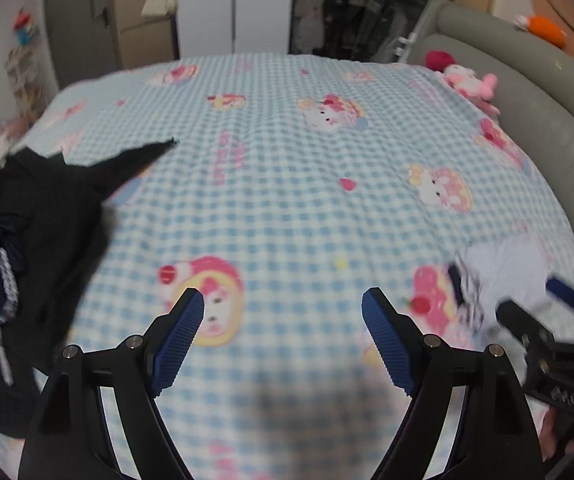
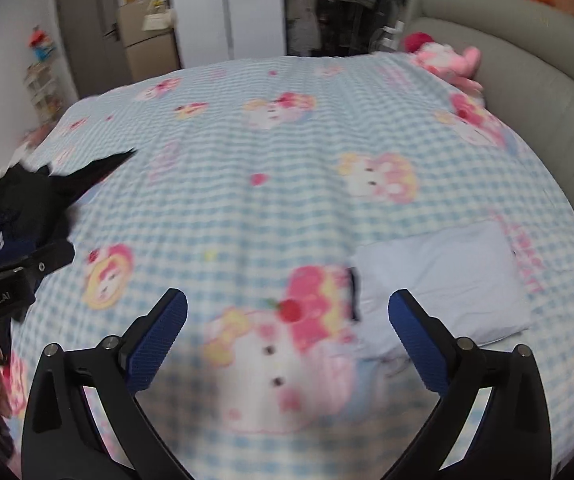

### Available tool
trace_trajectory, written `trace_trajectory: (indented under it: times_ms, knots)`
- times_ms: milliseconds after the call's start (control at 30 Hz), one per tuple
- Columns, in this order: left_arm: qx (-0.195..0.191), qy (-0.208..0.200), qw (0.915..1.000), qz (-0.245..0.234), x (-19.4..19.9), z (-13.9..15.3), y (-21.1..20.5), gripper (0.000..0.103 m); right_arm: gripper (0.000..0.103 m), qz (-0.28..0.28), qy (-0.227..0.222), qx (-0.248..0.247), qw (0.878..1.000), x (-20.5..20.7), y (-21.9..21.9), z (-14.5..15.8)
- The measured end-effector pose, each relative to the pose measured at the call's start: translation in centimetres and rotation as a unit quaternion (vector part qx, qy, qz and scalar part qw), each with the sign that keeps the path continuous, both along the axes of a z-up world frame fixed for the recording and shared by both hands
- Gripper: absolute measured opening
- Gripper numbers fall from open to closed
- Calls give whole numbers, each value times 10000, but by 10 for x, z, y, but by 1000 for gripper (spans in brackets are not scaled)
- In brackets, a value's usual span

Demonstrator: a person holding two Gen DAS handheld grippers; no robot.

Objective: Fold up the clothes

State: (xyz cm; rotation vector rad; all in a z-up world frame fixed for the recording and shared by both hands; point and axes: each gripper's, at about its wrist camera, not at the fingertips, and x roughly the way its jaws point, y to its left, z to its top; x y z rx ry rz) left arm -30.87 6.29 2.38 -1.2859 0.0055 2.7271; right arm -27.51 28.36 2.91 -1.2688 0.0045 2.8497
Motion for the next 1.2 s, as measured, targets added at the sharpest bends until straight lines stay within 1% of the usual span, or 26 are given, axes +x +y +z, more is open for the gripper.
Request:
trace_trajectory:
  times_ms: [33, 67, 100, 167, 267, 300, 367, 400, 500, 567, 600, 700, 800, 900, 933, 1000, 1133, 1200]
  knots:
    - [38, -2, 10000, -73, 9, 1, -8, 86, 102, 33, 102, 28, 9999, 7, -8, 1]
    - [162, -50, 9998, -125, 18, 2, -17, 86, 102, 77, 152, -10, 9999, 13, -16, 1]
    - [286, -97, 9994, -177, 27, 2, -26, 86, 102, 118, 103, -130, 9998, 19, -22, 0]
    - [509, -124, 9984, -205, 47, 4, -45, 86, 102, 123, -108, -366, 9992, 30, -31, -6]
    - [756, 80, 9971, 36, 87, 8, -78, 87, 102, -221, -466, -879, 9948, 65, -36, -17]
    - [739, 135, 9971, 124, 101, 9, -87, 88, 102, -281, -507, -1053, 9928, 77, -38, -19]
    - [480, 279, 9981, 262, 126, 12, -97, 88, 102, -282, -396, -1137, 9923, 106, -44, -22]
    - [341, 386, 9982, 309, 138, 13, -100, 88, 102, -310, -336, -1068, 9932, 120, -48, -24]
    - [-131, 718, 9963, 453, 176, 15, -102, 88, 102, -437, -105, -566, 9974, 157, -58, -26]
    - [-377, 913, 9936, 549, 202, 14, -99, 88, 102, -459, -30, -349, 9983, 177, -63, -28]
    - [-430, 977, 9925, 597, 214, 12, -98, 88, 102, -462, -15, -272, 9986, 185, -65, -30]
    - [-212, 929, 9927, 745, 246, -1, -97, 88, 102, -470, 32, -41, 9989, 211, -70, -35]
    - [-17, 789, 9928, 897, 278, -18, -94, 88, 102, -478, 79, 190, 9986, 238, -76, -40]
    - [231, 596, 9936, 927, 306, -32, -94, 88, 102, -432, 188, 255, 9986, 265, -78, -41]
    - [244, 602, 9936, 923, 315, -36, -93, 88, 102, -418, 239, 265, 9985, 274, -78, -41]
    - [5, 794, 9925, 927, 335, -42, -87, 88, 102, -381, 331, 284, 9983, 293, -79, -41]
    - [-171, 846, 9922, 900, 359, -54, -81, 88, 102, -315, 560, 495, 9967, 322, -81, -55]
    - [-14, 696, 9934, 917, 364, -65, -82, 88, 102, -358, 528, 535, 9965, 329, -79, -64]
